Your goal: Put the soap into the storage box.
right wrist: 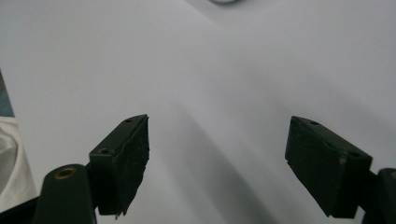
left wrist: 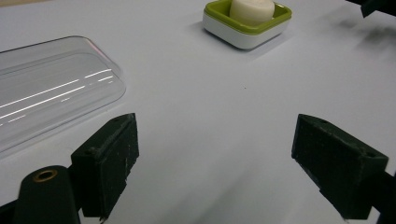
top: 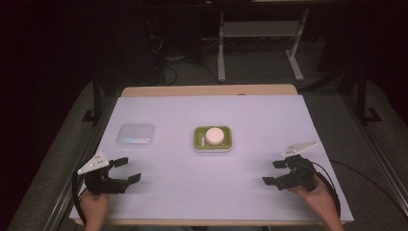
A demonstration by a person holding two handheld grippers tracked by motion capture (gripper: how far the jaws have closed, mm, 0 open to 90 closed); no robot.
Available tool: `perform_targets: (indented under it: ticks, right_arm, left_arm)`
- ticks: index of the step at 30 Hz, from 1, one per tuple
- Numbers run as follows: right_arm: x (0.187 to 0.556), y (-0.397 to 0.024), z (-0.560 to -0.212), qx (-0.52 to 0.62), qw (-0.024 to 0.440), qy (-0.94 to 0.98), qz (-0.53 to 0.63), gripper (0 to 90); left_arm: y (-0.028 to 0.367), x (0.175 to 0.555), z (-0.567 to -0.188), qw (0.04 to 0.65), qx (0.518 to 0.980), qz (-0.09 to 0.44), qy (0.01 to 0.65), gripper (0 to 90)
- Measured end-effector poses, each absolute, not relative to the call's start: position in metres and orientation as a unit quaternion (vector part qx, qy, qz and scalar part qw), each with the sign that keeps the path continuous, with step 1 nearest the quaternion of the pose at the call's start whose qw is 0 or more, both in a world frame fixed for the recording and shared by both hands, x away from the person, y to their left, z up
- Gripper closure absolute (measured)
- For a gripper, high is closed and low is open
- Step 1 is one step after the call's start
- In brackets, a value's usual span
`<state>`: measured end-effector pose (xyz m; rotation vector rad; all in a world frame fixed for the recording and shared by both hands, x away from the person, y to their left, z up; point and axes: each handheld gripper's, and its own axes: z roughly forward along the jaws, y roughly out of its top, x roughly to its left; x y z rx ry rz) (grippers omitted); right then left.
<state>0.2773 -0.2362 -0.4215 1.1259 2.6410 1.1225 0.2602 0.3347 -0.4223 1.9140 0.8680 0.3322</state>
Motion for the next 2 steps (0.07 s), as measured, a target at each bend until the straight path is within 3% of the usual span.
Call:
perform_targets:
  ticks: [2]
  right_arm:
    - [0.2713, -0.2373, -0.4223, 0.367, 0.035, 0.856, 0.363, 20.1]
  left_arm:
    - [0.3342, 0.2605, -0.4217, 0.484, 0.789, 0.137, 0.354, 14.5]
